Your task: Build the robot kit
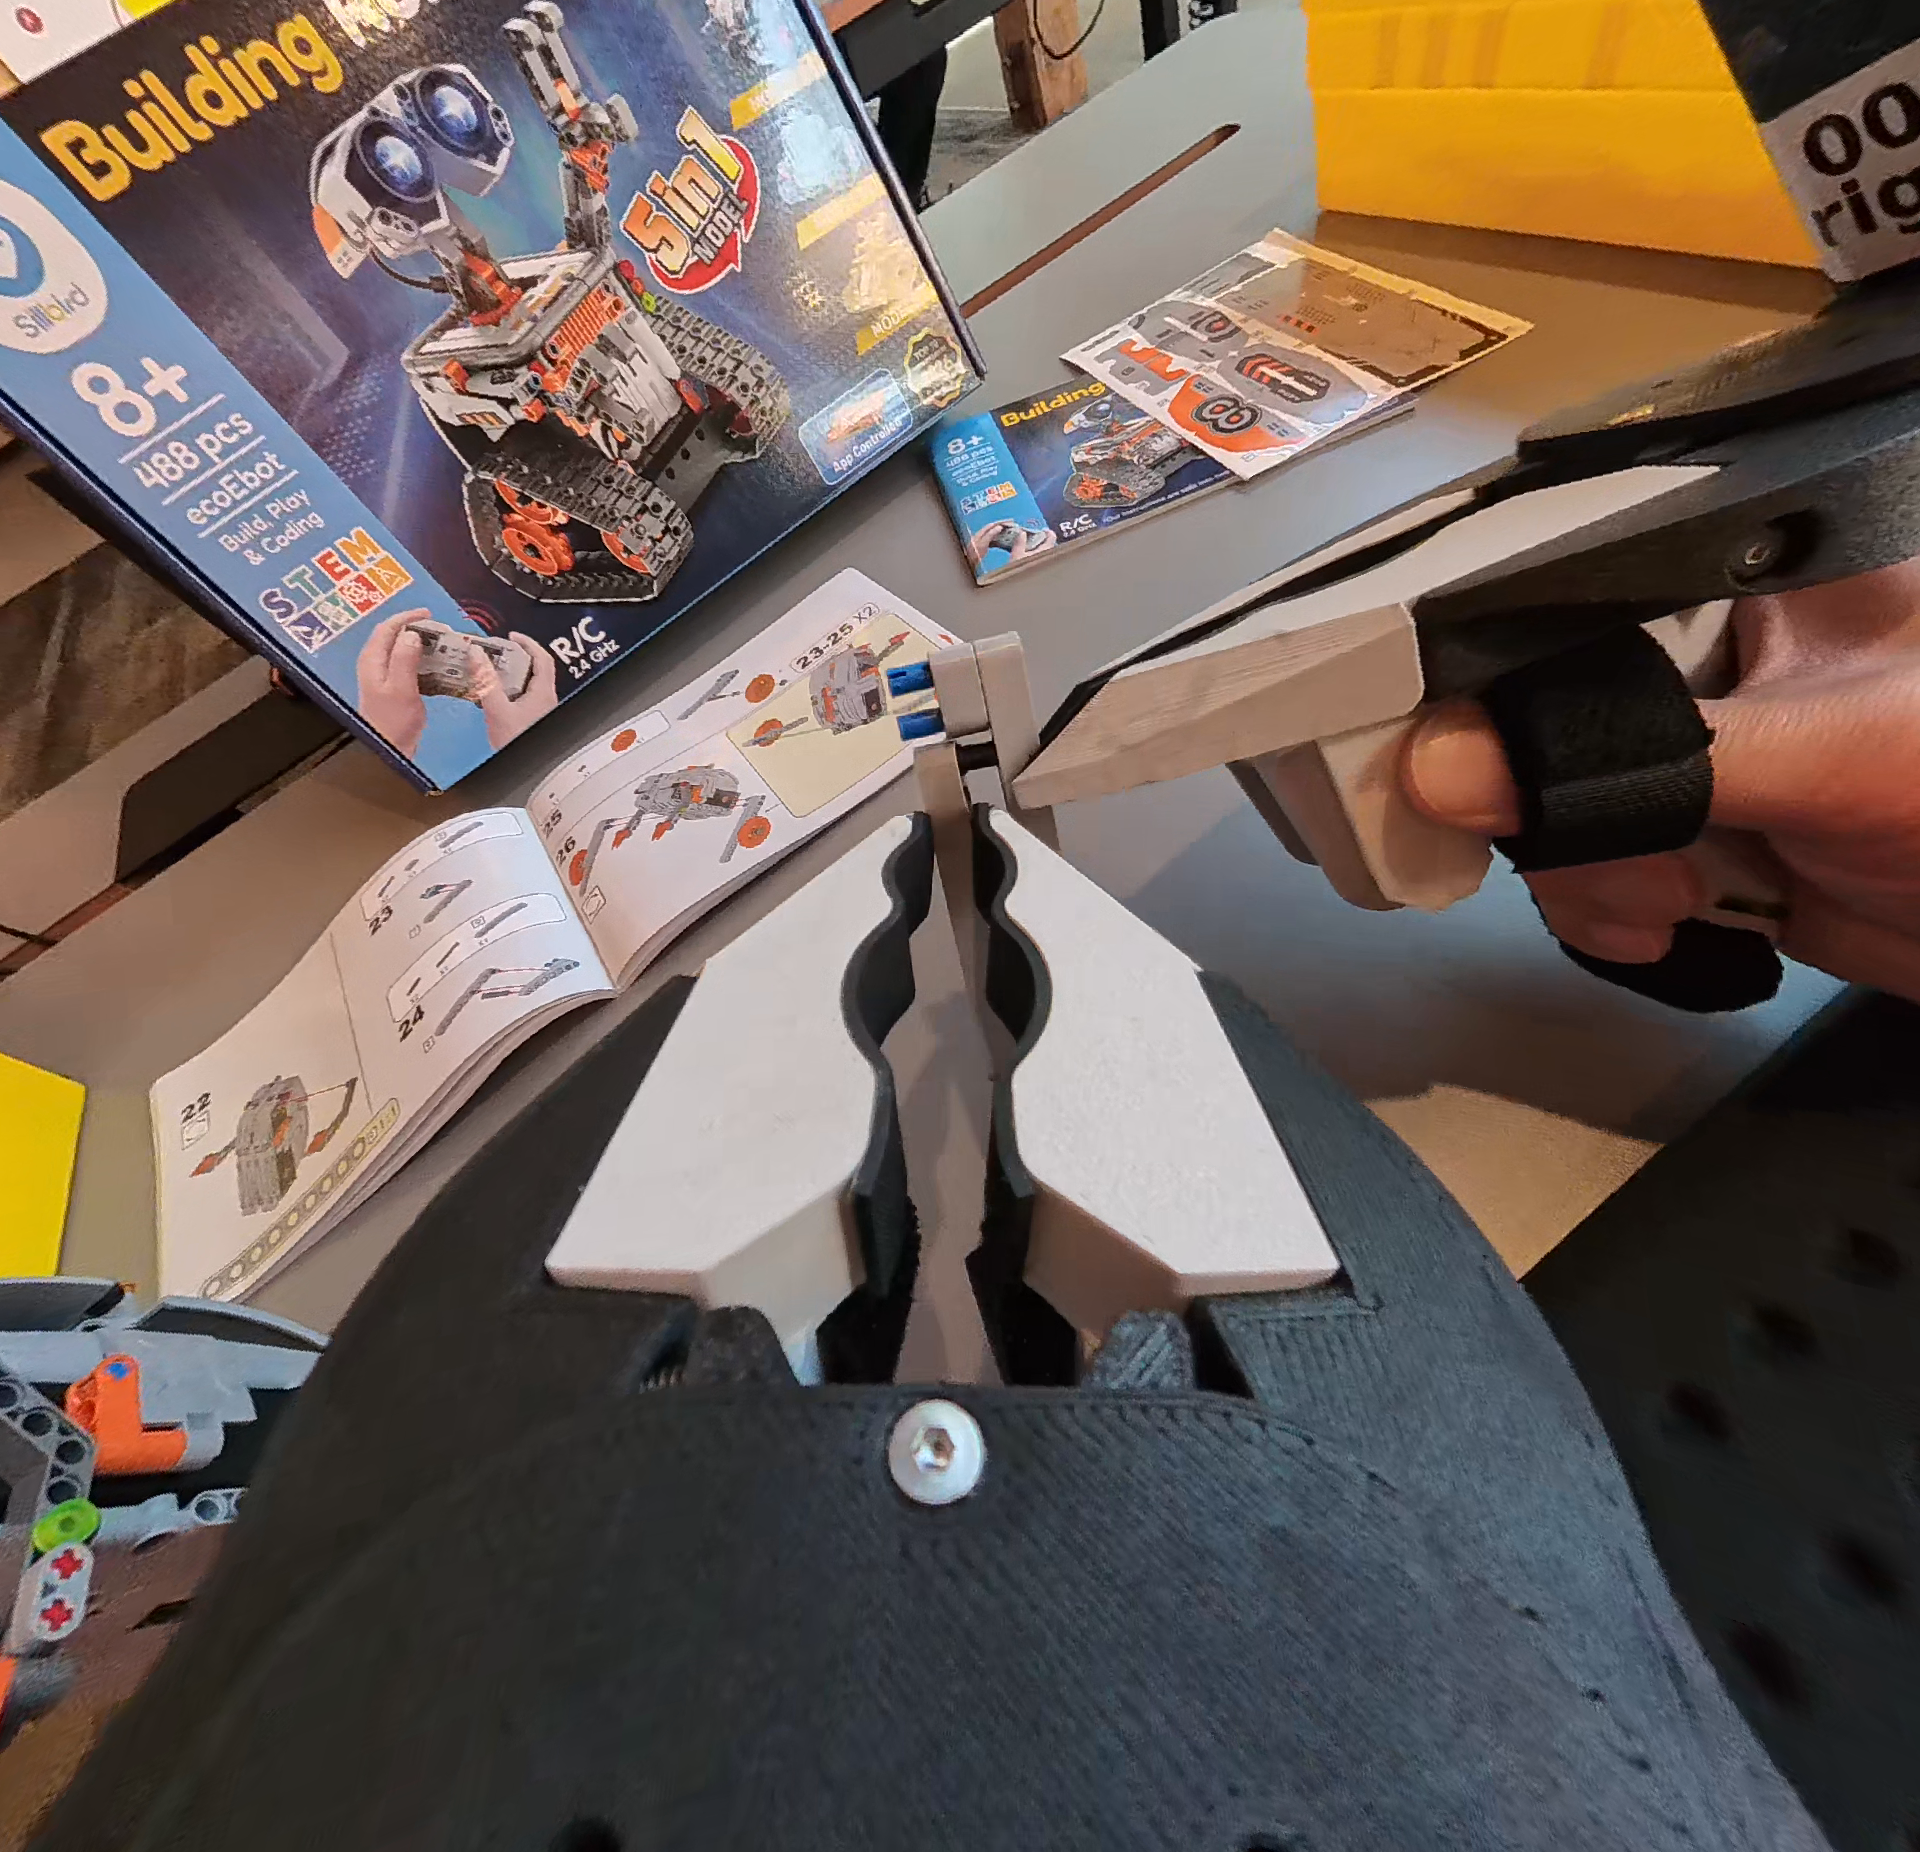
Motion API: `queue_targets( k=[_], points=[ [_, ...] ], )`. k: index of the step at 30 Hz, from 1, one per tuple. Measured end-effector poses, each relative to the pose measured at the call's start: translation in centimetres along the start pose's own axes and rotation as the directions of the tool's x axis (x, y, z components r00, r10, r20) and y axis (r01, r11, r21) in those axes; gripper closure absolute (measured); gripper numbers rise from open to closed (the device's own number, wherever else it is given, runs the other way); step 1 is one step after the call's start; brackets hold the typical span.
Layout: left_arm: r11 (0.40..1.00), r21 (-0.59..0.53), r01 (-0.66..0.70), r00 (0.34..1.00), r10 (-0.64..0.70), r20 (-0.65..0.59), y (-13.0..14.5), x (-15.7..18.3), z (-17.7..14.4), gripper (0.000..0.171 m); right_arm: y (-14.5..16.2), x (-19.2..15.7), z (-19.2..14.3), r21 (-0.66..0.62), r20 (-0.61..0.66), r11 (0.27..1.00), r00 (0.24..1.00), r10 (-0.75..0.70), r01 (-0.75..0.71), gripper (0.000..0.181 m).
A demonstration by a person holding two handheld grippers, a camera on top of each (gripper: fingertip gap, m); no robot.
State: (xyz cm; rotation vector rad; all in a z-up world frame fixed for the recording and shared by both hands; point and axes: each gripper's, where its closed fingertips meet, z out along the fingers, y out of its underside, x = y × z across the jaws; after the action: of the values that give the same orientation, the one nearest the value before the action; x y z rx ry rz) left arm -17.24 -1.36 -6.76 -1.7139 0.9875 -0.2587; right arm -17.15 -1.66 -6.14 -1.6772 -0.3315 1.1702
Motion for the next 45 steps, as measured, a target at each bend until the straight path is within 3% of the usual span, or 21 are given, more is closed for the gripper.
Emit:
queue_targets(
  k=[7, 16, 24, 45],
  points=[
    [0.999, -0.009, -0.043, 0.997, 0.043, 0.069, -0.15, -0.06, 0.08, 0.166, -0.15, 0.19, -0.10, 0.034, -0.038, 0.999, 0.999, 0.005, -0.004, 0.177],
    [1.000, -0.013, -0.024, 0.999, 0.023, -0.045, 0.39, 0.04, -0.35, 0.166, 0.38, -0.31, 0.17, 0.000, 0.015, 1.000, 1.000, -0.002, 0.002, 0.177],
    [0.999, 0.005, 0.043, 0.996, -0.042, -0.083, 0.37, -0.21, -0.40, 0.165, 0.35, -0.40, 0.38, -0.003, 0.013, 1.000, 1.000, -0.023, 0.023, 0.176],
    [0.997, 0.043, 0.057, 0.980, -0.048, -0.195, 0.20, 0.19, -0.72, 0.163, 0.35, -0.47, 0.20, -0.014, 0.012, 0.999, 0.999, -0.040, 0.040, 0.176]
  ],
)
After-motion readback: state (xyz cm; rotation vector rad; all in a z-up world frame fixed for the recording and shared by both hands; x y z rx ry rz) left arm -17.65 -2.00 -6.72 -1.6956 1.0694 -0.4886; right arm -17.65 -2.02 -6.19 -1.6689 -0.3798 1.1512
